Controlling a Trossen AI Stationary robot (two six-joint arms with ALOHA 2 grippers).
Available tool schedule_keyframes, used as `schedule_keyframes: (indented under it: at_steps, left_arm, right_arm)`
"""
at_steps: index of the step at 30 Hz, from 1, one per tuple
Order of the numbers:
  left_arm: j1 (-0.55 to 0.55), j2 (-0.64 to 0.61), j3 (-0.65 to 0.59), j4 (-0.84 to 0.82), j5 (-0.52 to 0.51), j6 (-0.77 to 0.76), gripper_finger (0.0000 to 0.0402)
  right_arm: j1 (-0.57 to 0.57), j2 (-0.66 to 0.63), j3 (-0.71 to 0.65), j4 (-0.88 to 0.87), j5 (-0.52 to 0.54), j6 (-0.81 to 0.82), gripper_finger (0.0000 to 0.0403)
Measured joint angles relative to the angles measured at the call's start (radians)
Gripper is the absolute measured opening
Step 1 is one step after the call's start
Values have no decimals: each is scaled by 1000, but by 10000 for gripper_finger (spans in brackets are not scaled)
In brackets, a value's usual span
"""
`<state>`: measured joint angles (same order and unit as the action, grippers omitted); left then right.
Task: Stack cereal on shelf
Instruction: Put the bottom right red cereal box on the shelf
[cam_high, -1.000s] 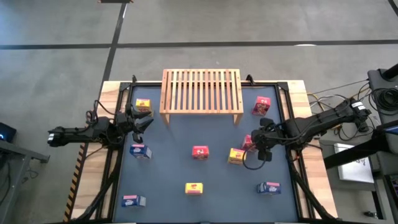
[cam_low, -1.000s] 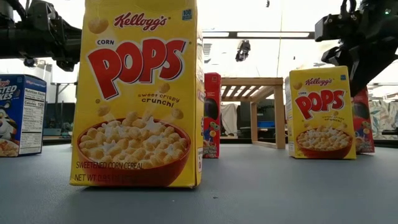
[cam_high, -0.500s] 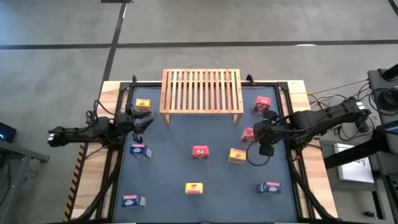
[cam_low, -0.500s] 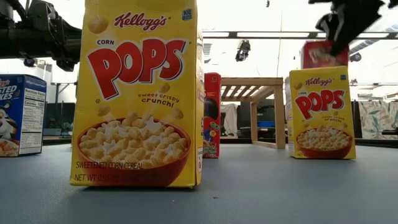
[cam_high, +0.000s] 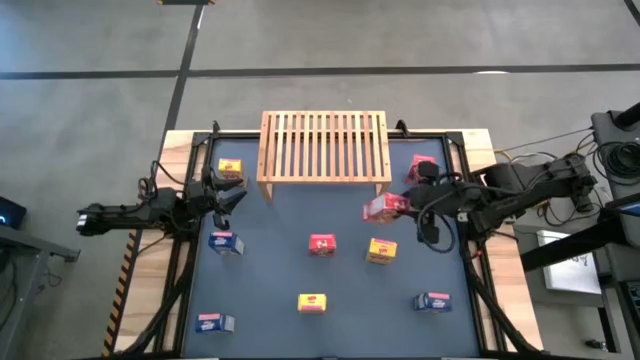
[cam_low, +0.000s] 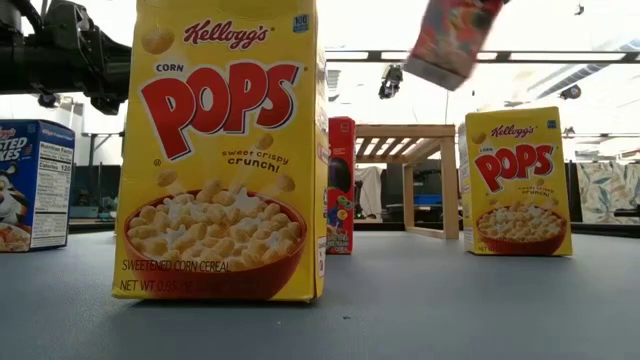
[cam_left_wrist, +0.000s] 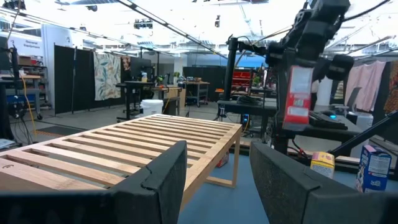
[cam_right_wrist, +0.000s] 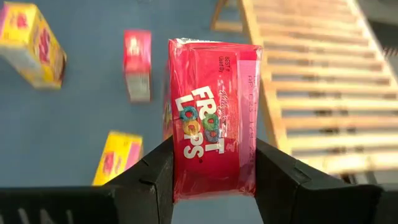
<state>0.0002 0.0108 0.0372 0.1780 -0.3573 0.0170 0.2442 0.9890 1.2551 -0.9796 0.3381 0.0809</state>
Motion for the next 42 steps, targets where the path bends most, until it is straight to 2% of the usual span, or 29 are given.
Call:
schedule_keyframes:
  at_steps: [4, 6, 12, 18, 21, 29, 42]
  left_arm:
    - [0, 0, 0, 0, 0, 0, 160]
    - [0, 0, 0, 0, 0, 0, 160]
    - [0, 0, 0, 0, 0, 0, 160]
    - [0, 0, 0, 0, 0, 0, 160]
    - [0, 0, 0, 0, 0, 0, 160]
    - [0, 0, 0, 0, 0, 0, 160]
    - [0, 0, 0, 0, 0, 0, 160]
  right_arm:
    - [-60, 0, -12, 104, -13, -104, 157]
    - [-111, 0, -13, 159, -52, -158, 157]
    - [-329, 8, -13, 298, -252, -288, 159]
    - [-571, 70, 12, 319, -474, -358, 159]
    - [-654, 115, 24, 319, -545, -387, 159]
    - [-723, 209, 89, 276, -556, -429, 160]
    - [-756, 223, 203, 181, -547, -435, 160]
